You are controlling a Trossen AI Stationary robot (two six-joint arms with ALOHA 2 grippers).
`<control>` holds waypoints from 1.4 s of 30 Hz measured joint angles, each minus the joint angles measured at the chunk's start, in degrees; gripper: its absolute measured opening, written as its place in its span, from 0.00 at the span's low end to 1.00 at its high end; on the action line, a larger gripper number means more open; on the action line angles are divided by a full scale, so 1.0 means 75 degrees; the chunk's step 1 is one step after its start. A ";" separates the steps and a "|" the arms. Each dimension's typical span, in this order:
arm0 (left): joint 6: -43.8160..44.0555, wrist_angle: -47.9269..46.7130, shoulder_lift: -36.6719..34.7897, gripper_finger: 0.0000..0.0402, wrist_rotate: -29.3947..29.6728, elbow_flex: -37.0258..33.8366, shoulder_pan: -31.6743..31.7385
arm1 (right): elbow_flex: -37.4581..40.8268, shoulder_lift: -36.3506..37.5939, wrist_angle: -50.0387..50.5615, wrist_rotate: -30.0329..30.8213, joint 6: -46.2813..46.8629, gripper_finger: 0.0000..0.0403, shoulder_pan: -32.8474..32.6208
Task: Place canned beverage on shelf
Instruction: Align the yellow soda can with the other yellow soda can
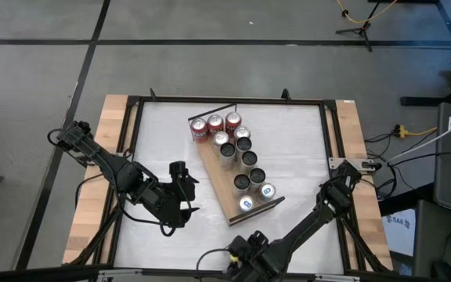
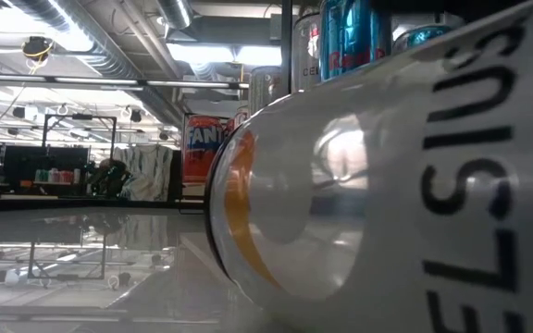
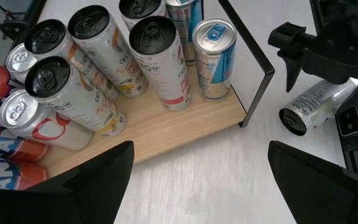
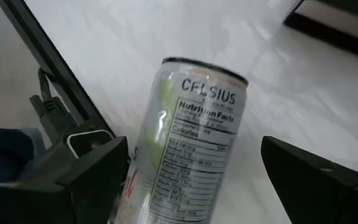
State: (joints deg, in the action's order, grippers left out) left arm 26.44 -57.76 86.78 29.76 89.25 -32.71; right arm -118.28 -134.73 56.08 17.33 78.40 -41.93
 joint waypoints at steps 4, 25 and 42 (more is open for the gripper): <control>0.0000 0.0000 0.0000 0.90 0.0000 0.0000 -0.0001 | 0.0000 -0.0064 -0.0091 -0.0078 0.0173 0.91 -0.0006; -0.0003 0.0002 0.0000 0.90 0.0000 0.0000 0.0000 | 0.0099 -0.0205 -0.0330 -0.0655 0.0118 0.64 0.0099; -0.0003 0.0001 0.0000 0.90 0.0003 0.0000 0.0000 | 0.0102 -0.0201 -0.0314 -0.0590 0.0080 0.65 0.0090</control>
State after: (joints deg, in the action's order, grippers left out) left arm 26.42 -57.75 86.78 29.78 89.25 -32.71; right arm -117.51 -136.24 53.73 12.91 79.00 -41.25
